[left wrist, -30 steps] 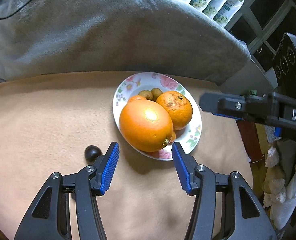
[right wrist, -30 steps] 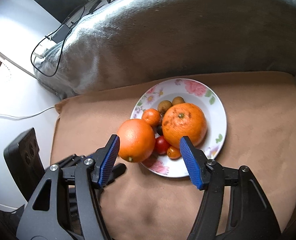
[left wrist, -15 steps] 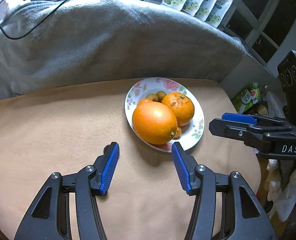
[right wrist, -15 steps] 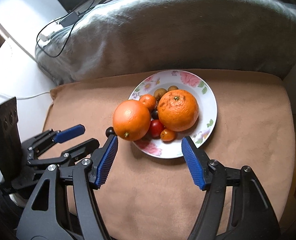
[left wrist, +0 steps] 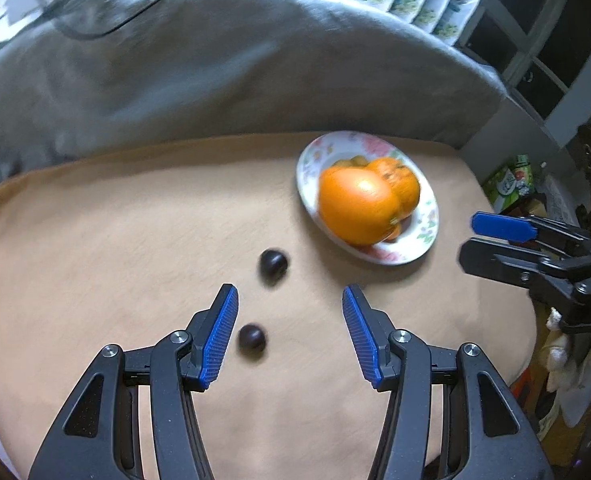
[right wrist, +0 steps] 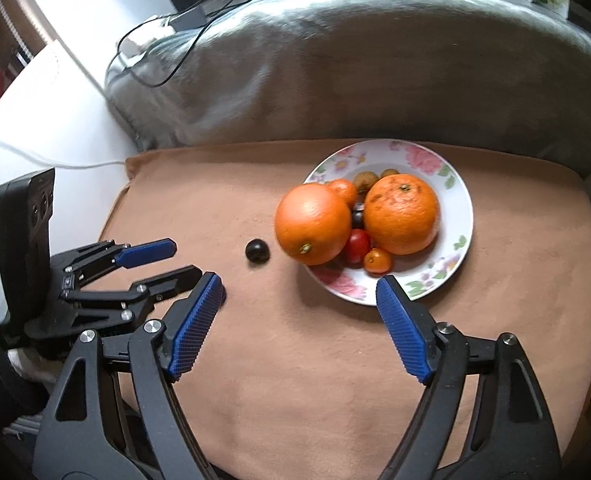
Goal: Organize fruits
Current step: 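Move left gripper to one dark plum while right moves to the other plum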
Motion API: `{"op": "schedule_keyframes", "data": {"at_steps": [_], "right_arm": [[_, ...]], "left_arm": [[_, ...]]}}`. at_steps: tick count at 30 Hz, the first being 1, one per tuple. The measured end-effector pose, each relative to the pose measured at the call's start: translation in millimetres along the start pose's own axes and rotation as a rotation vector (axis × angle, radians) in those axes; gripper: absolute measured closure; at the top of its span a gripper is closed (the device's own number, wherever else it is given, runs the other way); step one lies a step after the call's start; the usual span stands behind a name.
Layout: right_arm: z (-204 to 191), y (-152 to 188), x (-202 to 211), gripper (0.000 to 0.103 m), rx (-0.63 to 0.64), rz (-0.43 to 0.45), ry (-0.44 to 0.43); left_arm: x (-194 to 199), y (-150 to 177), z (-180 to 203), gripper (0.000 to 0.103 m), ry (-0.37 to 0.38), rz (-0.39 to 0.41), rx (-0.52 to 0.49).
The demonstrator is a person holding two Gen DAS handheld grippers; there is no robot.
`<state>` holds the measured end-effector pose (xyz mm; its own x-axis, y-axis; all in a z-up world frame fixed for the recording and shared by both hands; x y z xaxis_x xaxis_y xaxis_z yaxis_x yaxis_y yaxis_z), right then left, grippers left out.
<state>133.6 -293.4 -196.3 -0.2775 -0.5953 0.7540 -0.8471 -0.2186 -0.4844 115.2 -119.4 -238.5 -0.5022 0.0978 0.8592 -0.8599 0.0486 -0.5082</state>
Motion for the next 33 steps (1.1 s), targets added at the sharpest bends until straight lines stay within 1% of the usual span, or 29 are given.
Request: {"op": "schedule_keyframes", "data": {"at_steps": [6,8,13,17,19,21,23,26,28,29,33], "right_arm": [[-10.2,10.1,-12.2,0.021,0.019,-0.042,0.026],[-12.5,13.8,-15.1,0.021,0.012,-0.06,0.022],[-12.8,18.1,-29.0,0.021,-0.07,-0.078,-0.006],[-12.7,16.7,-44.2,0.022,-0.128,-0.082,-0.012],[-16.5,14.3,-53.2,0.028,-0.123,-0.085,-0.003],[-21.0,12.0,-62.4,0.031,-0.124,-0.088,-0.001],[-24.8,8.8,-71.9,0.035,-0.131,-0.09,0.003],[-28.7,5.1,-84.4,0.038,-0.148,-0.083,0.01],[-30.3,3.3,-94.1,0.046,-0.166,-0.082,0.014],[-30.9,2.6,-98.5,0.048,-0.177,-0.083,0.014],[-32.2,-2.4,-112.5,0.049,-0.207,-0.069,0.027]], "left_arm": [[-2.6,22.1,-26.9,0.049,-0.053,-0.039,0.006],[-2.9,28.2,-32.6,0.049,-0.063,-0.046,0.007],[-3.0,39.6,-34.1,0.049,-0.053,-0.043,-0.002],[-8.9,49.6,-32.0,0.05,-0.026,-0.051,0.013],[-12.8,53.1,-29.0,0.05,-0.015,-0.054,0.021],[-16.5,55.8,-27.5,0.054,-0.005,-0.054,0.028],[-20.6,57.8,-26.8,0.061,0.006,-0.059,0.036],[-26.0,58.8,-25.8,0.063,0.023,-0.059,0.048],[-29.2,59.1,-25.8,0.065,0.037,-0.055,0.06],[-30.4,58.8,-25.9,0.065,0.044,-0.054,0.065],[-35.3,57.4,-25.8,0.066,0.068,-0.046,0.073]]}}
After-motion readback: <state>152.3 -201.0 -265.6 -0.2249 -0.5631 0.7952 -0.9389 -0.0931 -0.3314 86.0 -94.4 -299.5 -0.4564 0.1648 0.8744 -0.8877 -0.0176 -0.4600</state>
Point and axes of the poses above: each gripper's, at about its wrist camera, not at the fingertips, and x roughly against the way its jaws point, z to its right, y to its underside, the point moved 7 cm from there along -x, roughly the way its jaws point, and after that the axes turned 9 degrees about -y, right-handed, at the moved point
